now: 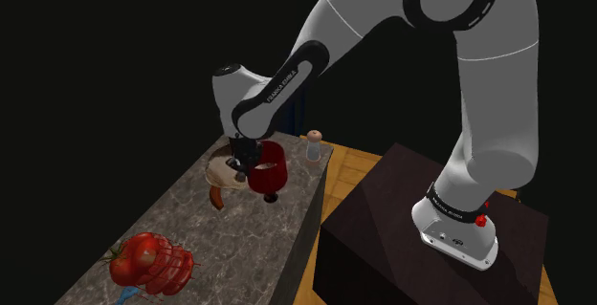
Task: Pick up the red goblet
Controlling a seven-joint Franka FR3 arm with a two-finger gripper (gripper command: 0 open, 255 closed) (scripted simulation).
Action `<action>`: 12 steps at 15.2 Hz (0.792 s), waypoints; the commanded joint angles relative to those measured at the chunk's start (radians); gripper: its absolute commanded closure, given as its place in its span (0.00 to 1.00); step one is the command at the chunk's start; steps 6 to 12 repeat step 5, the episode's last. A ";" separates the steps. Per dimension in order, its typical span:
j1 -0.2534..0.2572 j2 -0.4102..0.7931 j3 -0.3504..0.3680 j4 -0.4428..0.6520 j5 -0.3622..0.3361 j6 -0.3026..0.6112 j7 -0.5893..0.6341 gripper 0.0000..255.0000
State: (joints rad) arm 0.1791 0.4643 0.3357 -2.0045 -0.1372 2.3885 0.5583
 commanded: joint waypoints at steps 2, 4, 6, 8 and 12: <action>-0.007 -0.032 0.009 0.000 0.013 -0.031 -0.008 1.00; -0.010 -0.043 0.012 0.002 0.018 -0.043 -0.010 1.00; -0.009 -0.043 0.012 0.002 0.018 -0.043 -0.010 1.00; -0.009 -0.043 0.012 0.002 0.018 -0.043 -0.010 1.00; -0.009 -0.043 0.012 0.002 0.018 -0.043 -0.010 1.00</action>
